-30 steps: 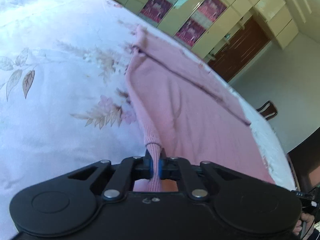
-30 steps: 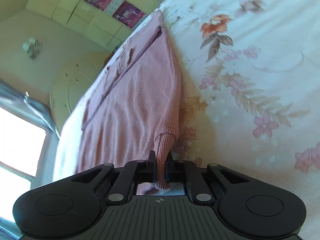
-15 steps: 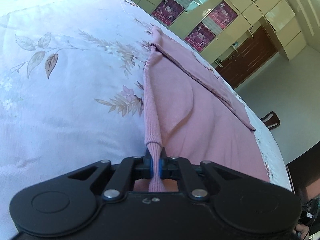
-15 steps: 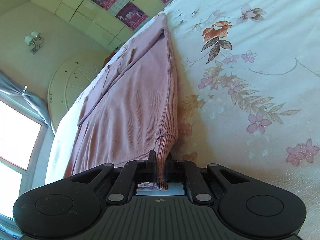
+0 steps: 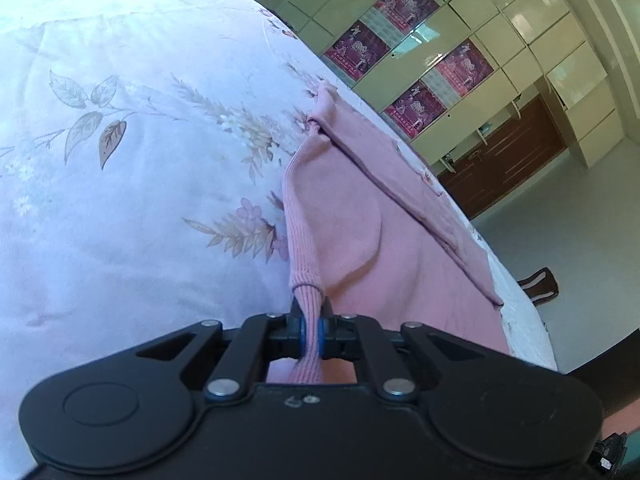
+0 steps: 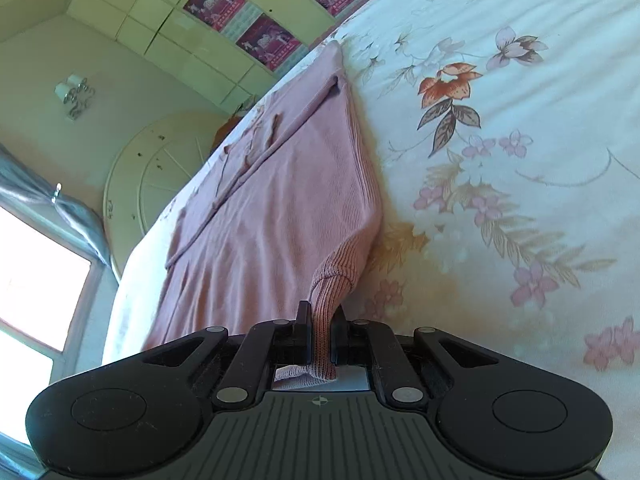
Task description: Fold small clothes
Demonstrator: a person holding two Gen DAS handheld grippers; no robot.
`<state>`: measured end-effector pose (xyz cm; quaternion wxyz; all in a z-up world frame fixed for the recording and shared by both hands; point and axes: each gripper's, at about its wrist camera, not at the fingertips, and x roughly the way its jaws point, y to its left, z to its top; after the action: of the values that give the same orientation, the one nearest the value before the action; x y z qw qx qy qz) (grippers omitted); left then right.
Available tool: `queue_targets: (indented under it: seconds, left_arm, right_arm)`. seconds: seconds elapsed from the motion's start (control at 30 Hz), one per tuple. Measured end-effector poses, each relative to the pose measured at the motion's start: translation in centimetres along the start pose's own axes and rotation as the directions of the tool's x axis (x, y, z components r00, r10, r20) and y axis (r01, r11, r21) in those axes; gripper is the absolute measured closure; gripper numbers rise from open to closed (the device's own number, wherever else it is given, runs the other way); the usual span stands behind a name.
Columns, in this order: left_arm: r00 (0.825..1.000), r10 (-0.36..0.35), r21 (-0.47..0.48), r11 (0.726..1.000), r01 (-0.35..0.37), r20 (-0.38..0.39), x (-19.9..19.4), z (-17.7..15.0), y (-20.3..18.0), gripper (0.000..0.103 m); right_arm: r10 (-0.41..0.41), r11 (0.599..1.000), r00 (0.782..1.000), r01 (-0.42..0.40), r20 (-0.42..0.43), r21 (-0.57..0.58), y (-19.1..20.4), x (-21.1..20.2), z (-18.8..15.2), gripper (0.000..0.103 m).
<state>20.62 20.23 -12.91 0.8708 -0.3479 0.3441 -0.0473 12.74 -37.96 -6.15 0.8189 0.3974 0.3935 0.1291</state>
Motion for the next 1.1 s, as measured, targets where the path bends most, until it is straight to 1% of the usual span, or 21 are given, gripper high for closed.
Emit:
queue_targets:
  seconds: [0.1, 0.23, 0.37, 0.4, 0.43, 0.57, 0.7, 0.83, 0.9, 0.93, 0.97, 1.0, 1.03, 1.07, 1.1]
  left_arm:
    - [0.998, -0.047, -0.002, 0.999, 0.047, 0.04, -0.3, 1.7, -1.3, 0.099]
    - [0.993, -0.093, -0.012, 0.996, 0.094, 0.079, 1.1, 5.7, -3.4, 0.099]
    - [0.991, -0.107, -0.001, 0.994, 0.107, 0.081, 4.8, 10.3, -5.9, 0.099]
    - [0.991, -0.107, 0.016, 0.994, 0.106, 0.08, 5.9, 11.3, -6.6, 0.099]
    - [0.991, -0.109, 0.031, 0.994, 0.107, 0.076, 7.2, 12.4, -7.3, 0.099]
    - [0.991, -0.119, 0.035, 0.993, 0.117, 0.062, 13.1, 16.9, -8.7, 0.099]
    - [0.992, -0.119, 0.038, 0.992, 0.118, 0.034, 19.5, 20.9, -8.7, 0.099]
    - [0.995, -0.102, 0.05, 0.994, 0.102, -0.003, 25.4, 23.5, -8.4, 0.099]
    - [0.994, -0.102, 0.063, 0.992, 0.105, -0.045, 28.4, 24.4, -8.1, 0.099]
    - [0.994, -0.094, 0.069, 0.993, 0.098, -0.061, 29.6, 24.7, -7.9, 0.096]
    - [0.995, -0.085, 0.076, 0.993, 0.089, -0.059, 30.3, 24.9, -7.6, 0.092]
    - [0.996, -0.072, 0.075, 0.994, 0.076, -0.052, 30.7, 25.1, -7.4, 0.08]
    - [0.996, -0.073, 0.068, 0.995, 0.076, -0.045, 30.7, 25.2, -7.2, 0.064]
    - [0.997, -0.08, 0.079, 0.994, 0.081, -0.022, 30.4, 25.3, -7.0, 0.054]
    - [0.997, -0.069, 0.117, 0.991, 0.067, 0.017, 29.7, 25.3, -7.1, 0.036]
  right_arm:
    - [0.037, 0.999, 0.998, -0.037, 0.045, 0.002, 1.1, -0.4, 1.7, 0.096]
    - [0.072, 0.997, 0.992, -0.071, 0.104, -0.013, 3.2, 0.1, 5.4, 0.096]
    - [0.08, 0.997, 0.986, -0.077, 0.146, -0.026, 5.7, 2.2, 10.2, 0.096]
    - [0.078, 0.997, 0.985, -0.075, 0.151, -0.025, 6.2, 3.0, 11.4, 0.096]
    - [0.074, 0.997, 0.985, -0.071, 0.155, -0.025, 6.7, 3.9, 12.7, 0.096]
    - [0.042, 0.999, 0.985, -0.039, 0.165, -0.022, 7.8, 8.1, 18.0, 0.096]
    - [0.01, 1.0, 0.985, -0.014, 0.173, 0.022, 6.8, 12.9, 23.1, 0.096]
    - [-0.015, 0.997, 0.987, 0.003, 0.163, 0.072, 5.0, 18.2, 27.3, 0.096]
    - [-0.036, 0.995, 0.988, 0.022, 0.148, 0.097, 3.9, 21.0, 28.8, 0.096]
    - [-0.039, 0.993, 0.99, 0.023, 0.135, 0.114, 3.2, 22.4, 29.4, 0.096]
    - [-0.033, 0.991, 0.992, 0.017, 0.121, 0.13, 2.5, 23.7, 30.0, 0.096]
    - [-0.031, 0.991, 0.994, 0.017, 0.106, 0.132, 2.0, 24.7, 30.5, 0.095]
    - [-0.042, 0.991, 0.995, 0.03, 0.092, 0.13, 1.7, 25.5, 30.9, 0.081]
    - [-0.066, 0.991, 0.993, 0.054, 0.096, 0.124, 1.4, 25.8, 31.2, 0.064]
    - [-0.083, 0.993, 0.988, 0.07, 0.131, 0.1, 1.5, 25.4, 31.3, 0.027]
